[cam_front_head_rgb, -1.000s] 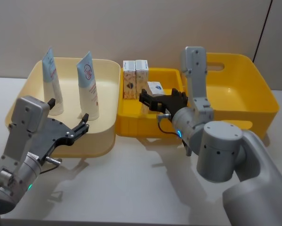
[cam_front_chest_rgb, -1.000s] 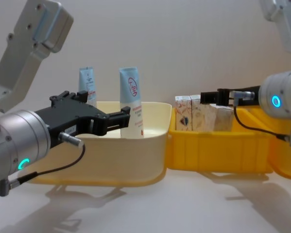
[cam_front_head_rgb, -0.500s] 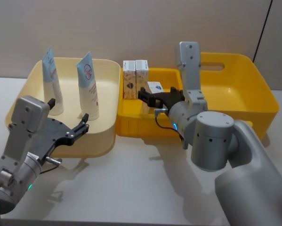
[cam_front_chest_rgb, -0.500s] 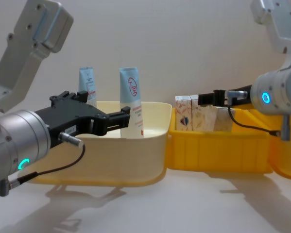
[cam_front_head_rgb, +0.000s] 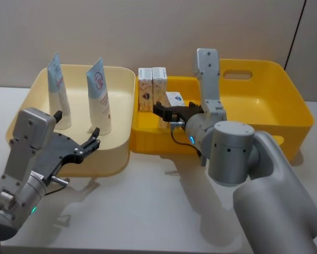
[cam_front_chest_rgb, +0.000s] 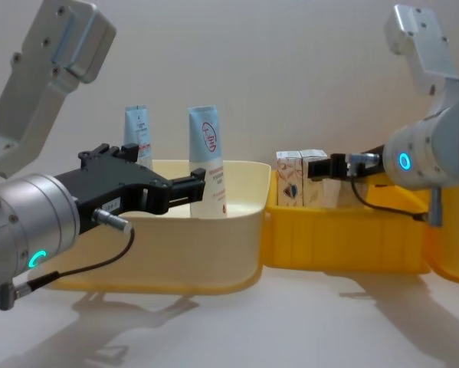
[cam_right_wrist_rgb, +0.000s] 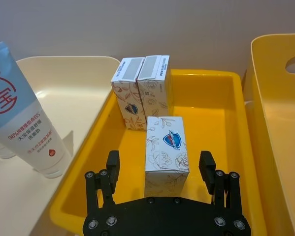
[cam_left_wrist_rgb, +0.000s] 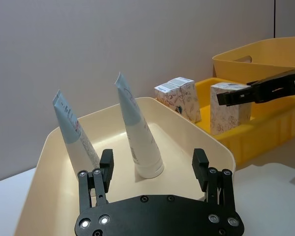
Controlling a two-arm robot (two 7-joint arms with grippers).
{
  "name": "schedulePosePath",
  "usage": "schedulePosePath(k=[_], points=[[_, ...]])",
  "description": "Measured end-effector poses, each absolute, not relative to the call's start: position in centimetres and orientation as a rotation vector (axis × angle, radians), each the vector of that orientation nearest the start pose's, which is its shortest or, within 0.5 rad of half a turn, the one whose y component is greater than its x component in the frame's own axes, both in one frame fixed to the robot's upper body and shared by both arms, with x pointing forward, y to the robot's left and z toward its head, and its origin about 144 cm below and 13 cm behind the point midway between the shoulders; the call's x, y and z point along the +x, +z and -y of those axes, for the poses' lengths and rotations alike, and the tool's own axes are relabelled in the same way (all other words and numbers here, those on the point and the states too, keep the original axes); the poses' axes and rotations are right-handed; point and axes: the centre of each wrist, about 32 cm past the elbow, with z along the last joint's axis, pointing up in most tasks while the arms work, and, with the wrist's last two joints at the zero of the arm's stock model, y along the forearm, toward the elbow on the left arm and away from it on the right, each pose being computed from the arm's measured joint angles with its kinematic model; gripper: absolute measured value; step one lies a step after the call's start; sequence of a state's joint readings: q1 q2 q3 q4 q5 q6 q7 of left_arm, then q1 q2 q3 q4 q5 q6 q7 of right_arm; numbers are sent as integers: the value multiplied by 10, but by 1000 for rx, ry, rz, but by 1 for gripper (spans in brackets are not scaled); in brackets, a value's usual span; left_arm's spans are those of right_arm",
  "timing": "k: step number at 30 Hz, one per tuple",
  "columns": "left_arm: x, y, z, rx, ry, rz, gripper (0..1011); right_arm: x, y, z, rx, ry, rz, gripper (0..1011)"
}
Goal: Bimanual collaborative sorting of washing and personal care products
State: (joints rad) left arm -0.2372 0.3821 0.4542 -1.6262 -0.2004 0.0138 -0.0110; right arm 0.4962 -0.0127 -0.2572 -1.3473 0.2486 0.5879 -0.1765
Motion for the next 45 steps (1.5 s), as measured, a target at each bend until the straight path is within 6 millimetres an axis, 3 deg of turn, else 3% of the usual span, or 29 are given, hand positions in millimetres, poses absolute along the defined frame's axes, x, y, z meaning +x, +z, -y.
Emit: schedulePosePath(k=[5,9,25,45], points=[[492,1204,-198,61,1124,268,1000,580,1257,140,-234,-1415,-316,999],[492,1204,-198,61,1124,268,1000,581,1257,139,-235,-1415,-321,923],[492,1204,-198,61,1124,268,999,584,1255,138,-240,-1417,-336,443],[492,1204,-198,61,1124,268,1000,583,1263,141,-181,-1402,-291,440]])
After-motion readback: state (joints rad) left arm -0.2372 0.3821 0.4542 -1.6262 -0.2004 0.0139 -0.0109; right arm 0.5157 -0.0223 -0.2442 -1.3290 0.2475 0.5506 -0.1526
